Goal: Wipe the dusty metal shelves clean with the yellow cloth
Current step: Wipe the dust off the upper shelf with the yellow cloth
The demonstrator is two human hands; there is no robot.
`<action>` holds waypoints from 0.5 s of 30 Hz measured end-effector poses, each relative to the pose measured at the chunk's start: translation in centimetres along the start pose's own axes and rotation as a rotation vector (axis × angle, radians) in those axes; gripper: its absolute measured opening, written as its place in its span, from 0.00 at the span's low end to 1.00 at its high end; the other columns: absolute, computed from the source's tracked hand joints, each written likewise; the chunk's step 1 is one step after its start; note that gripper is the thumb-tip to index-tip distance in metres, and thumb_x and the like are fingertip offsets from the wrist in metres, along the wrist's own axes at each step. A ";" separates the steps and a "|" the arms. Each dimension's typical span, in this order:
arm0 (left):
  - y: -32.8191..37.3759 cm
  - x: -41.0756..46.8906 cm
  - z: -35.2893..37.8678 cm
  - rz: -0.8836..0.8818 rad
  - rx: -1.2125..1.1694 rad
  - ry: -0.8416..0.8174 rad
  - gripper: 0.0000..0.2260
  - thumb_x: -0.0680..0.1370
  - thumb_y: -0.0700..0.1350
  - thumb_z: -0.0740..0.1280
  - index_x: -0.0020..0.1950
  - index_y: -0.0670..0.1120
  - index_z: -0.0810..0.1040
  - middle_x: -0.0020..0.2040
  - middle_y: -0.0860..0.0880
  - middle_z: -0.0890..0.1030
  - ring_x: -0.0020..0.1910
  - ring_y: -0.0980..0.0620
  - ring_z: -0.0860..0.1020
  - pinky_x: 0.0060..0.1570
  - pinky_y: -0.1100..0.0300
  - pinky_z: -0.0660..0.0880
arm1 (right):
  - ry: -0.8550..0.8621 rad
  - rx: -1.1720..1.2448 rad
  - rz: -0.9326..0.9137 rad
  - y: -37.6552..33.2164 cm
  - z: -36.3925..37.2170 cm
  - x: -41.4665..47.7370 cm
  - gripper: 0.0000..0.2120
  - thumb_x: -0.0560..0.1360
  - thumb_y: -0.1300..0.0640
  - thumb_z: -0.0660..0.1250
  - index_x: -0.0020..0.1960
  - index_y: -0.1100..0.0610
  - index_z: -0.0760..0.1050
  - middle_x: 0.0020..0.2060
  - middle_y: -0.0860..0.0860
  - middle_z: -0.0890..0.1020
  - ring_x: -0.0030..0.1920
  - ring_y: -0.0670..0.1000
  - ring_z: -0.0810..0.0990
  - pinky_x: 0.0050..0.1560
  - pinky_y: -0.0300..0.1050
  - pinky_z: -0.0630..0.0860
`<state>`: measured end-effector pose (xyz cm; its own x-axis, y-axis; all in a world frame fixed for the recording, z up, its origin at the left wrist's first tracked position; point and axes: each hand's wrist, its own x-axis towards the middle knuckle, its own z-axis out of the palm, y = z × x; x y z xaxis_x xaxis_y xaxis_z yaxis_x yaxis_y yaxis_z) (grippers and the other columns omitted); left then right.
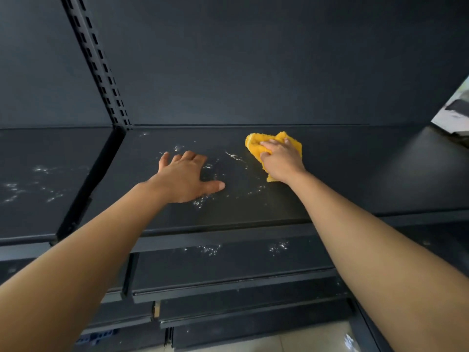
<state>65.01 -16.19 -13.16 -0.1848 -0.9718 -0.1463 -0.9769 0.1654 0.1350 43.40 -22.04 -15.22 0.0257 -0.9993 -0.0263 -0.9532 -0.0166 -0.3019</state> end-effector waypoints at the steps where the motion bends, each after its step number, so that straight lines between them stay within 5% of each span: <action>1: -0.6 -0.5 -0.1 -0.001 0.007 -0.019 0.39 0.73 0.69 0.57 0.77 0.49 0.54 0.77 0.48 0.56 0.76 0.47 0.52 0.74 0.46 0.40 | -0.005 -0.019 0.020 -0.8 0.3 -0.3 0.22 0.81 0.52 0.47 0.75 0.47 0.58 0.77 0.47 0.57 0.77 0.56 0.46 0.75 0.52 0.49; 8: -2.6 -1.9 -0.2 0.006 0.038 -0.117 0.42 0.71 0.71 0.58 0.77 0.48 0.53 0.77 0.48 0.55 0.76 0.47 0.52 0.74 0.46 0.41 | -0.022 -0.016 -0.062 -6.9 2.7 -3.6 0.23 0.82 0.49 0.47 0.76 0.47 0.56 0.77 0.48 0.55 0.77 0.56 0.45 0.76 0.54 0.47; 15: -2.6 -1.8 -0.2 0.027 0.066 -0.101 0.42 0.71 0.71 0.58 0.76 0.48 0.55 0.76 0.47 0.58 0.75 0.45 0.55 0.74 0.45 0.44 | -0.009 0.025 -0.013 -5.9 2.3 -5.0 0.23 0.82 0.50 0.48 0.76 0.49 0.56 0.77 0.47 0.54 0.77 0.53 0.44 0.77 0.52 0.45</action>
<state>67.90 -14.91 -13.07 -0.2182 -0.9455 -0.2419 -0.9757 0.2057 0.0762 49.57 -16.90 -15.48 0.0403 -0.9987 -0.0305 -0.9450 -0.0282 -0.3257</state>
